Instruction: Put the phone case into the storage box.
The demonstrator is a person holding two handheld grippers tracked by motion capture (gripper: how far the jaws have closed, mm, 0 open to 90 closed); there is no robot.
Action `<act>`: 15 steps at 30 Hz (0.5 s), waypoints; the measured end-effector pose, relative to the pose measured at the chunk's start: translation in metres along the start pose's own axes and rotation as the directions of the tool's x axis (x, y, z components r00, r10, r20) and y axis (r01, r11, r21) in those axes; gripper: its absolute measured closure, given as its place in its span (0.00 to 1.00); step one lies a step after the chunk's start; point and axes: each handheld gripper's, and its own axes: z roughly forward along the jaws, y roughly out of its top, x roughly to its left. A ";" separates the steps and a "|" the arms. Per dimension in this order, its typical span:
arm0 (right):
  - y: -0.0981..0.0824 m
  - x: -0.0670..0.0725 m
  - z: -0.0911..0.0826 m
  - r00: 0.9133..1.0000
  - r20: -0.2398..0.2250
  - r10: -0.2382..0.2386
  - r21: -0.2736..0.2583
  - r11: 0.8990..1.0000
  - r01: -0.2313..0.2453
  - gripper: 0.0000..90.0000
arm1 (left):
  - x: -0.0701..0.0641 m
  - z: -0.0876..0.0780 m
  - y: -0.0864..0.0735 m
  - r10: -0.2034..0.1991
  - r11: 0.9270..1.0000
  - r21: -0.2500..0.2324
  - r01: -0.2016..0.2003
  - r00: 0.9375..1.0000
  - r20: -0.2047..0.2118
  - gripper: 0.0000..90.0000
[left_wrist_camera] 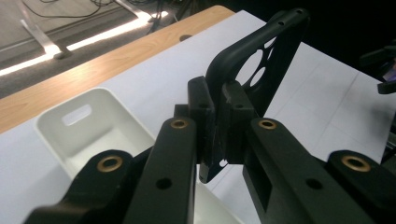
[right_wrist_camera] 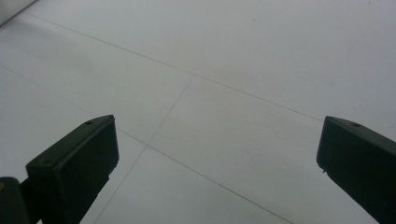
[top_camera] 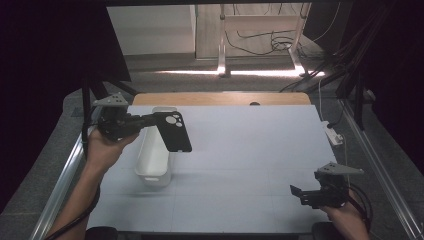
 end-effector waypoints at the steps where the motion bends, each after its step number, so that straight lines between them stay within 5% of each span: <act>1: 0.000 0.000 0.000 1.000 0.000 0.001 -0.004 1.000 -0.001 0.00 | 0.001 -0.001 0.000 -0.001 1.000 0.000 0.001 1.000 -0.004 0.94; 15: -0.001 0.001 -0.001 1.000 0.003 0.000 -0.010 1.000 0.000 0.00 | 0.025 -0.023 -0.009 -0.016 1.000 0.017 0.018 0.995 -0.096 0.94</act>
